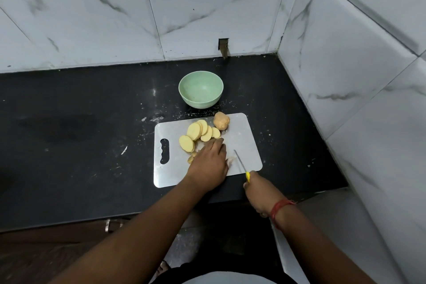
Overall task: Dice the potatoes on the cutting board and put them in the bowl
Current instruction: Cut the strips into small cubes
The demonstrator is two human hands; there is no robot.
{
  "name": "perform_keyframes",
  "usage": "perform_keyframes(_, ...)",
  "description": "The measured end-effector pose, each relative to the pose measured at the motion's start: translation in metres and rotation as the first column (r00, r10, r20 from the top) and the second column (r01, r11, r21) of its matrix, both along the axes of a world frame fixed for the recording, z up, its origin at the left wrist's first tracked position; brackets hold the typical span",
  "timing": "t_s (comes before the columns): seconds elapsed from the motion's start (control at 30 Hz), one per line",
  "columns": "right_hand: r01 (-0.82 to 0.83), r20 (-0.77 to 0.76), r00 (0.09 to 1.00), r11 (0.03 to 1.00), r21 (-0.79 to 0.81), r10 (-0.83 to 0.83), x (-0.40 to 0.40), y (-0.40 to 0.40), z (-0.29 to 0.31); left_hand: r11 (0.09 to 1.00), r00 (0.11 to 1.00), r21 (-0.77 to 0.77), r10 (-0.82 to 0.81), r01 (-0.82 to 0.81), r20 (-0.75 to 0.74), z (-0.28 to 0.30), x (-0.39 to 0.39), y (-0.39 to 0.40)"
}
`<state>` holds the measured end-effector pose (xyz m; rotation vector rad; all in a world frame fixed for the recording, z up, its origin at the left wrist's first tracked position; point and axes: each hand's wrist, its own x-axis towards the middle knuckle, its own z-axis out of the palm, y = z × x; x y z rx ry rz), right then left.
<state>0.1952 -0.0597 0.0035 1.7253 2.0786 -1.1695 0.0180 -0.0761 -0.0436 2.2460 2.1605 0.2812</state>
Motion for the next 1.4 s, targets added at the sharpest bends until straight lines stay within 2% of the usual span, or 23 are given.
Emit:
perform_keyframes(0.07,-0.031,-0.01,0.999,0.999,-0.01,0.031,-0.004,-0.007,-0.003,1.0,0.999,-0.009,0.015,-0.015,0.045,0.002,-0.002,0.001)
perform_keyframes(0.2,0.064,-0.082,0.995,0.998,0.008,-0.063,0.0,-0.007,-0.002,0.998,0.995,-0.037,0.044,-0.041,0.086,0.005,-0.007,0.001)
perform_keyframes(0.37,0.048,-0.087,0.995,0.998,-0.05,-0.052,0.003,-0.011,-0.003,0.997,0.989,-0.058,0.062,-0.055,0.133,0.011,-0.007,0.002)
perform_keyframes(0.53,0.249,-0.268,0.918,0.95,-0.187,-0.293,0.007,0.0,-0.002,0.997,0.976,-0.062,0.062,-0.05,0.209,0.025,-0.002,0.008)
perform_keyframes(0.7,0.366,-0.356,0.789,0.848,-0.382,-0.501,0.005,0.004,0.002,0.996,0.913,-0.088,0.009,0.03,0.408,0.021,0.018,0.015)
perform_keyframes(0.8,0.355,-0.341,0.792,0.837,-0.416,-0.506,0.002,0.006,0.002,0.993,0.94,-0.106,-0.015,0.054,0.341,0.012,0.022,0.012)
perform_keyframes(0.9,0.337,-0.31,0.828,0.856,-0.392,-0.468,0.0,0.012,0.0,0.993,0.982,0.034,-0.113,0.109,0.148,0.004,0.014,0.003)
perform_keyframes(1.0,0.332,-0.305,0.844,0.877,-0.348,-0.44,0.0,0.017,-0.004,0.949,0.963,0.187,-0.266,0.255,0.034,-0.004,0.007,-0.007)
perform_keyframes(1.1,0.316,-0.277,0.875,0.901,-0.297,-0.398,-0.001,0.018,-0.008,0.912,0.933,0.194,-0.35,0.36,-0.087,-0.011,0.004,-0.014)
perform_keyframes(1.27,0.267,-0.246,0.913,0.932,-0.246,-0.326,-0.005,0.017,-0.01,0.96,0.973,0.165,-0.212,0.225,-0.089,-0.015,-0.003,-0.017)
perform_keyframes(1.4,0.235,-0.241,0.927,0.945,-0.227,-0.288,-0.008,0.017,-0.011,0.928,0.947,0.188,-0.309,0.322,-0.092,-0.011,-0.001,-0.017)
